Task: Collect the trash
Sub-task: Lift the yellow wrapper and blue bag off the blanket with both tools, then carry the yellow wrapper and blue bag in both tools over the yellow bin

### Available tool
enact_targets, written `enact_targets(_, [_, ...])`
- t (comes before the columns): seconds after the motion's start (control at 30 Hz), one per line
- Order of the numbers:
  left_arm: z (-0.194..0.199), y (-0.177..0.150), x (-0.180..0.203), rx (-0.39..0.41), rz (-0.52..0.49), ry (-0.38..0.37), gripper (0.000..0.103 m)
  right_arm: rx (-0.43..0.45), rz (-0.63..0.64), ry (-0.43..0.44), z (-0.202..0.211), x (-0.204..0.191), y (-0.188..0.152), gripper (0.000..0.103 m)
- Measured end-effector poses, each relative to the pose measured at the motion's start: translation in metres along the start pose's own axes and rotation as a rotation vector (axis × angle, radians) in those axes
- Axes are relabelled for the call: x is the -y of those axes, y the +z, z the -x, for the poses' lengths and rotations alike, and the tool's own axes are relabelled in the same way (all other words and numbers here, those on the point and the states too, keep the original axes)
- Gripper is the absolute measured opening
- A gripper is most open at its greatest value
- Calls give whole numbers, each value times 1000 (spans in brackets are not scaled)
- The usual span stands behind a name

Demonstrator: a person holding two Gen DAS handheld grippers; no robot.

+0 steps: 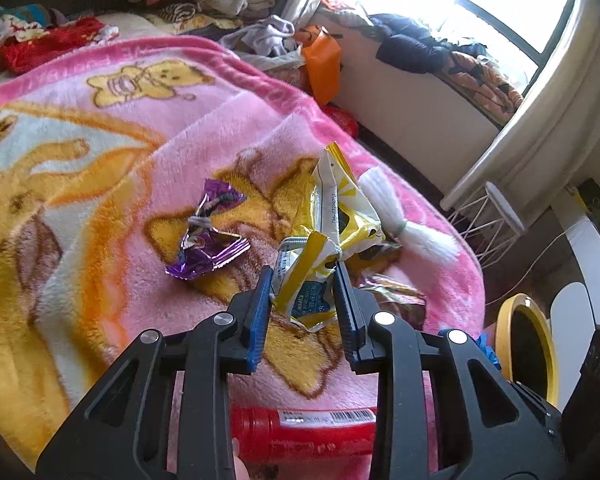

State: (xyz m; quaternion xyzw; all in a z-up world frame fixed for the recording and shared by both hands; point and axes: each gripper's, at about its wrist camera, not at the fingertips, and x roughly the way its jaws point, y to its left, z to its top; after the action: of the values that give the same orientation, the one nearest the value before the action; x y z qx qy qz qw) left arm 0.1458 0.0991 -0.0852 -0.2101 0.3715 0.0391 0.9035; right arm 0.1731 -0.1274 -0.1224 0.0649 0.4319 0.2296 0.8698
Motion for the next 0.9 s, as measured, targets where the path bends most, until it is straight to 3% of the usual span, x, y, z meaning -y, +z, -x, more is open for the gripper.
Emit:
enact_targets(0.43, [34,2,31,50,-52,-60,24,81,32,10,39,-8,7,29])
enact_targets(0.9, [51,-6,77,67,-130,-132,24,178,-23,-30,85,13,8,29])
